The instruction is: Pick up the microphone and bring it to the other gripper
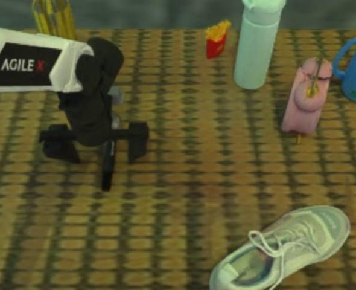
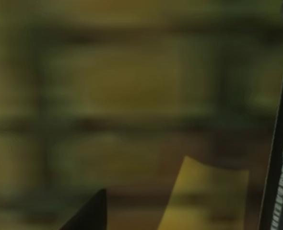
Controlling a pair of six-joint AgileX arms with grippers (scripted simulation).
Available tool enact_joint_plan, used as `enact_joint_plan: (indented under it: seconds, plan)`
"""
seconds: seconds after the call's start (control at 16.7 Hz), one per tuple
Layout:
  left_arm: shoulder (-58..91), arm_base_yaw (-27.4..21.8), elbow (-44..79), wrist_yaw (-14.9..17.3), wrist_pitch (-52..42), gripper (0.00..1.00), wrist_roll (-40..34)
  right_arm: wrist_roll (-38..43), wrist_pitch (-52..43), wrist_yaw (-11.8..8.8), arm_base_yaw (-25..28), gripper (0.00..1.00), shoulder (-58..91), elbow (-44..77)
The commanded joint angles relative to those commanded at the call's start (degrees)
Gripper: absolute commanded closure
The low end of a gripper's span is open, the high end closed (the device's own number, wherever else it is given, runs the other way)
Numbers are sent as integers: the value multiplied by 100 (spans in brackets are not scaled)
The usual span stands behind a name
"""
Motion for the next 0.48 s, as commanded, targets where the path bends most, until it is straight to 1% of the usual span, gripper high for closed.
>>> enact_joint_plan:
  seconds: [0.3,0.48]
  plan:
    - [60,-2,-35,1,77,0,-1,0,0,0,0,0,0,0]
    - [60,-2,-35,1,77,23,-1,0,0,0,0,0,0,0]
